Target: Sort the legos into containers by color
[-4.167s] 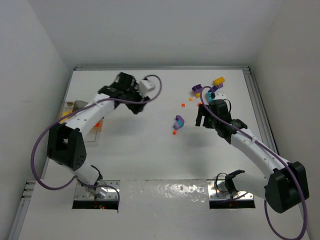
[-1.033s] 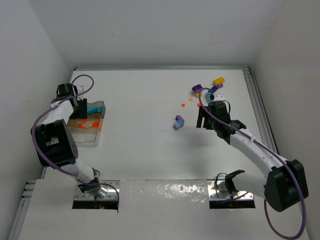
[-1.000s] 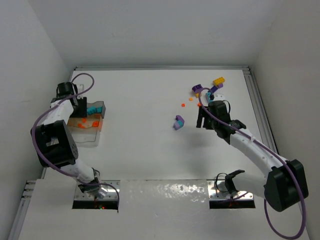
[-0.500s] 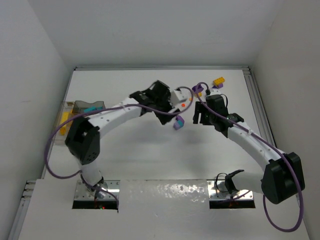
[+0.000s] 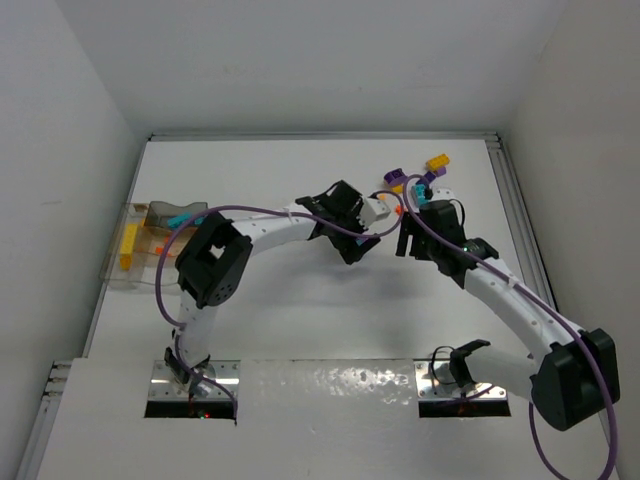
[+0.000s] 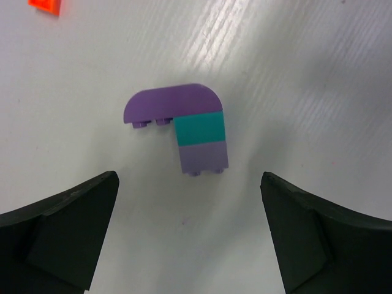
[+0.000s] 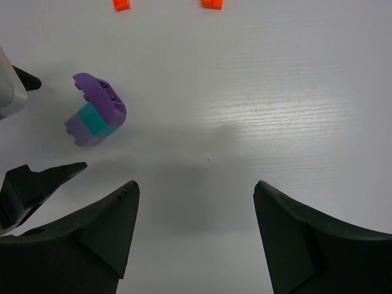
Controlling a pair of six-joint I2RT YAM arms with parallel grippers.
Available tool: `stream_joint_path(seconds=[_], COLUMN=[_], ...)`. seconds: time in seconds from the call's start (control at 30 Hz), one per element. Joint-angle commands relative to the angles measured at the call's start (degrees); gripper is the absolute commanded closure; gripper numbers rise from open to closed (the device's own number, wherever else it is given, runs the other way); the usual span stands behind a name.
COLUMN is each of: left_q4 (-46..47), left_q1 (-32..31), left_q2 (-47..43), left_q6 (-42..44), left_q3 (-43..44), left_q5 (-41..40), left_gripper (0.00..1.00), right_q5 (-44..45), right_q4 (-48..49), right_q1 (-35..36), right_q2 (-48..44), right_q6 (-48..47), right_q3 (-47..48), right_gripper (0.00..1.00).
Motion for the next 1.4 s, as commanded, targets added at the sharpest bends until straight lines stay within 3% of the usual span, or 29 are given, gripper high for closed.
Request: stream_joint_path(seconds=[0.0, 0.17, 0.3, 0.7, 0.73, 0.77, 0.83, 0.87, 0.93, 1.07, 1.2, 1.37], left_q4=[5.9, 7.4, 9.3, 11.5, 11.5, 11.5, 11.4, 11.0, 9.5, 5.9, 5.5, 15.2], left_q1=[-0.5, -0.8, -0.8, -0.8, -0.8, -0.8, -0.8, -0.8, -0.7, 1.4, 6.5, 10.4], left_q2=[1.4, 3.5, 4.8, 7.2, 7.5, 7.9, 7.9, 7.9, 7.6, 3.2, -6.1, -24.4], left_q6=[-1.4, -3.2, -4.0, -6.6, -7.0, -7.2, -7.6, -7.7, -7.7, -5.2, 1.6, 14.7], left_q3=[0.6, -0.8, -0.4, 1.3, 1.4, 1.5, 1.7, 1.9, 2.8, 4.0, -1.1, -16.5], left_q5=[0.0, 0.8, 0.9, 1.1, 1.1, 1.1, 1.1, 1.3, 1.2, 4.5, 12.0, 16.3], left_gripper=[0.01, 0.10, 0.25, 0.48, 0.52, 0.64, 0.75, 0.87, 1.00, 1.00, 1.00, 1.00], right_q5=[1.4, 3.7, 7.4, 4.8, 4.8, 4.7, 4.9, 5.3, 5.5, 6.7, 5.0, -13.6], right_q4=[0.6, -0.2, -1.3, -1.2, -1.3, -1.4, -2.0, -2.1, -2.9, -4.9, -4.4, 3.9], right_q1=[-0.2, -0.2, -0.2, -0.2, -0.2, -0.2, -0.2, -0.2, -0.2, -0.2, -1.2, -1.6], right_q2=[-0.9, -1.3, -2.3, -3.8, -3.8, -3.8, -3.8, -3.8, -3.9, -4.8, -7.1, -9.1], right_q6=[0.5, 1.6, 2.3, 2.3, 2.4, 2.3, 2.2, 2.1, 1.8, 0.6, -2.4, -5.2], right_q3=[-0.4, -0.4, -0.3, -2.1, -2.1, -2.0, -1.9, -1.7, -1.5, -0.4, 2.3, 5.3], right_gripper=[0.26, 0.26, 0.26, 0.25, 0.25, 0.25, 0.25, 0.25, 0.25, 0.26, 0.27, 0.26])
